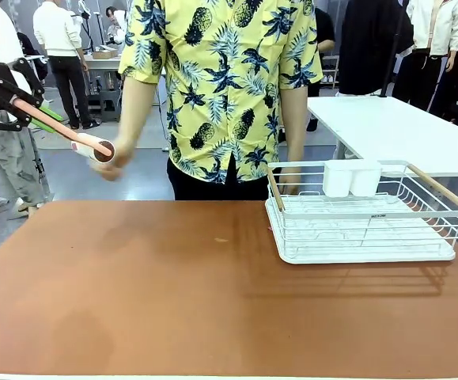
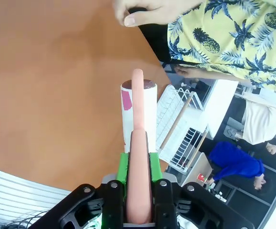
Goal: Clean the table.
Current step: Pick up the Lint Roller when the human hands it over, then clean the table with the Lint Roller when the human lifts the Dish drying rack.
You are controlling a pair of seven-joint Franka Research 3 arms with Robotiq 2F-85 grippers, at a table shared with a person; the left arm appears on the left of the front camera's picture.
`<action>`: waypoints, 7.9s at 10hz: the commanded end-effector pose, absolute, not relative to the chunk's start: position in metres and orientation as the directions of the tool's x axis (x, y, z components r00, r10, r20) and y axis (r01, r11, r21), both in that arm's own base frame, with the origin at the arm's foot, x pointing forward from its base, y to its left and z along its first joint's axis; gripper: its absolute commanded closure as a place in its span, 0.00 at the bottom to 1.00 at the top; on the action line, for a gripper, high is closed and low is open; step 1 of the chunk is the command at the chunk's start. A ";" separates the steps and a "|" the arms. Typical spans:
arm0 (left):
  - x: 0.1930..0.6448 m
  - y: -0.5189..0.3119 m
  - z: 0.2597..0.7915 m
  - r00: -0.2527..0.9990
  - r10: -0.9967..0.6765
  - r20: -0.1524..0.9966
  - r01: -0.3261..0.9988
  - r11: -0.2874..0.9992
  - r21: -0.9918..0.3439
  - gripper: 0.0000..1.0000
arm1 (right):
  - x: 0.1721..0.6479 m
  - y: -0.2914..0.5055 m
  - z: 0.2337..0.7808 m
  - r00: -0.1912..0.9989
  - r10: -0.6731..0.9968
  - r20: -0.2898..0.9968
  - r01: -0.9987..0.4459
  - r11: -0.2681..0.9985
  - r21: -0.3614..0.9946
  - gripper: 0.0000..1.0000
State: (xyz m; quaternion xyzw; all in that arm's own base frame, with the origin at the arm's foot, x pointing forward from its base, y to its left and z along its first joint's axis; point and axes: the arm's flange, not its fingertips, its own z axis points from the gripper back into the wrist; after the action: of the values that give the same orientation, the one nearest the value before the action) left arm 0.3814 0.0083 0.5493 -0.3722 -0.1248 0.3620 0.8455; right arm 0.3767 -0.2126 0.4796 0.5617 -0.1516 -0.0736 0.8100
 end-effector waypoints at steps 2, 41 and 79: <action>0.382 0.008 0.550 0.705 0.707 -0.055 -0.519 0.462 -0.719 0.95 | 0.375 -0.211 0.484 0.943 -0.288 0.166 -0.059 0.347 0.936 0.00; 0.382 0.008 0.550 0.705 0.707 -0.055 -0.519 0.462 -0.719 0.95 | 0.375 -0.211 0.484 0.943 -0.288 0.166 -0.059 0.347 0.936 0.00; 0.561 -0.120 0.478 0.980 -0.134 0.149 0.196 0.797 -0.572 0.79 | 0.375 -0.211 0.484 0.943 -0.288 0.166 -0.059 0.347 0.936 0.00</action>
State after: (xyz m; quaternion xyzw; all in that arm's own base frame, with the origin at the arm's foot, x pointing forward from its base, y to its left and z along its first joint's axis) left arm 0.5345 -0.1096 0.4763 -0.2942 -0.0440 -0.0892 0.9506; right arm 0.3772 -0.2117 0.4796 0.5615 -0.1509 -0.0727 0.8104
